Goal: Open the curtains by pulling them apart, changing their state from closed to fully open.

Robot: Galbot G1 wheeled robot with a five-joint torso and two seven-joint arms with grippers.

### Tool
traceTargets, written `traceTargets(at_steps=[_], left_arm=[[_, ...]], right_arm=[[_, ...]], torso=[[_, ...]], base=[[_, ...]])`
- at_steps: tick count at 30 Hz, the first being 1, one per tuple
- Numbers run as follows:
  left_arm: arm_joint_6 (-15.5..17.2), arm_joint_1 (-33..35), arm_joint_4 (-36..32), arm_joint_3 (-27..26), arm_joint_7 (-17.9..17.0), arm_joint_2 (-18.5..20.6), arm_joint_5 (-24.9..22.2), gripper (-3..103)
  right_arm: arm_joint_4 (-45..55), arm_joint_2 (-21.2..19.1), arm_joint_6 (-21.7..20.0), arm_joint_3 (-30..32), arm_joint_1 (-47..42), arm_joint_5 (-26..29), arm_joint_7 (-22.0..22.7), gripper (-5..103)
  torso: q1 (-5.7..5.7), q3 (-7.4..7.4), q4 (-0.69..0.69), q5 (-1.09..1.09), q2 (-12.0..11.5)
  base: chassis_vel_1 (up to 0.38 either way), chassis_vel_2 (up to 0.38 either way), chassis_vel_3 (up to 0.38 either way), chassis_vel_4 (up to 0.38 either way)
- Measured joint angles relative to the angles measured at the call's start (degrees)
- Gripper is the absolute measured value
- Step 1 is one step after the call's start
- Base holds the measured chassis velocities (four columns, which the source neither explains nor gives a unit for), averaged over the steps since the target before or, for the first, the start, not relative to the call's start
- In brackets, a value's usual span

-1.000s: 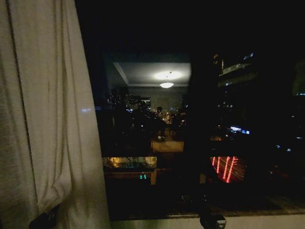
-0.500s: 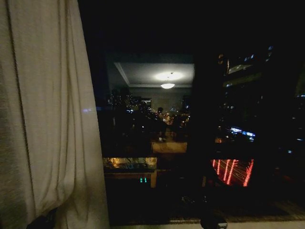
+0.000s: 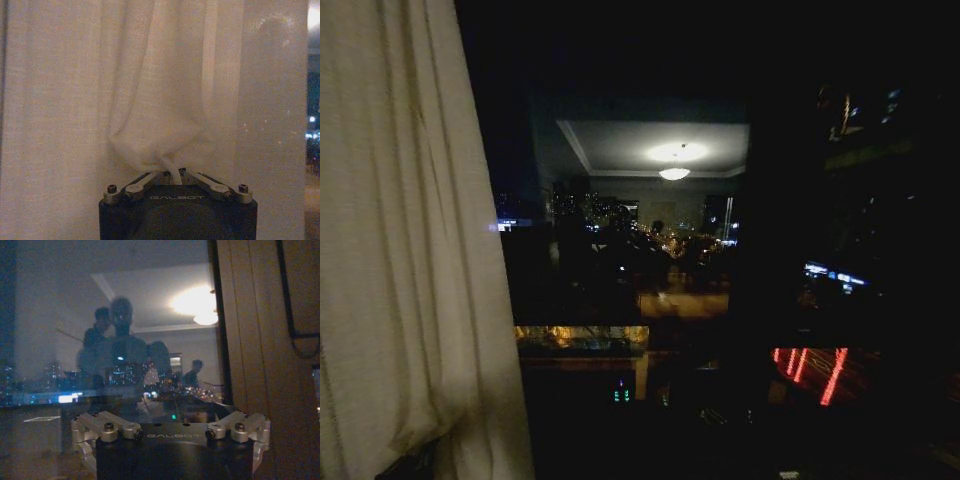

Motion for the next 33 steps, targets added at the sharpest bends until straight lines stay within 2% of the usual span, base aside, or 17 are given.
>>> traceTargets(at_steps=[8,15,18,19,22,24,26,27,31,32,33], left_arm=[[-0.06,-0.15,0.73,-1.35,-0.03,0.45,-0.97,0],[-0.1,-1.33,5.42,-8.3,0.43,2.11,-4.94,0],[-0.96,-2.0,12.37,-15.0,-0.81,4.81,-7.71,0],[-0.96,-2.0,12.37,-15.0,-0.81,4.81,-7.71,0],[-1.15,-3.03,18.27,-18.32,-4.53,7.23,-10.99,0],[-1.16,-3.34,19.54,-18.8,-5.38,7.84,-11.38,0],[-1.18,-4.44,23.25,-19.92,-8.84,9.76,-12.17,0],[-1.18,-4.44,23.25,-19.92,-8.84,9.76,-12.17,0],[-1.03,-5.98,28.4,-20.71,-16.55,12.96,-12.76,0],[-1.03,-5.98,28.4,-20.71,-16.55,12.96,-12.76,0],[-0.82,-6.43,29.51,-20.71,-19.12,13.9,-12.76,0]], right_arm=[[0.02,0.0,0.07,-0.02,0.05,-1.12,0.0,100],[0.33,0.0,0.08,0.11,-0.22,-1.44,-0.12,100],[0.41,0.0,0.33,0.28,-0.69,-1.87,-0.47,100],[0.41,0.0,0.33,0.28,-0.69,-1.87,-0.47,100],[0.39,0.0,0.46,-0.04,-0.74,-2.85,-1.12,100],[0.38,0.0,0.46,-0.2,-0.69,-3.02,-1.19,100],[0.4,0.0,0.45,-0.68,-0.34,-3.37,-1.29,100],[0.4,0.0,0.45,-0.68,-0.34,-3.37,-1.29,100],[0.52,0.0,0.35,-0.82,-0.12,-3.66,-1.49,100],[0.52,0.0,0.35,-0.82,-0.12,-3.66,-1.49,100],[0.53,0.0,0.35,-0.83,-0.22,-3.73,-1.56,100]], torso=[[0.04,0.02,-0.01,0.0,-0.01],[0.04,0.02,-0.01,-0.02,-0.01],[0.04,0.02,0.0,-0.01,-0.01],[0.04,0.02,0.0,-0.01,-0.01],[0.05,0.02,0.0,-0.02,-0.01],[0.05,0.02,0.0,-0.02,-0.01],[0.04,0.02,0.0,-0.02,-0.01],[0.04,0.02,0.0,-0.02,-0.01],[0.04,0.02,-0.01,0.0,-0.01],[0.04,0.02,-0.01,0.0,-0.01],[0.04,0.02,-0.01,0.0,-0.01]], base=[[0.0,0.0,0.0,0.0],[0.0,0.0,0.0,0.0],[0.0,0.0,0.0,0.0],[0.0,0.0,0.0,0.0],[0.0,0.0,0.0,0.0],[0.0,0.0,0.0,0.0],[0.0,0.0,0.0,0.0],[0.0,0.0,0.0,0.0],[0.0,0.0,0.0,0.0],[0.0,0.0,0.0,0.0],[0.0,0.0,0.0,0.0]])
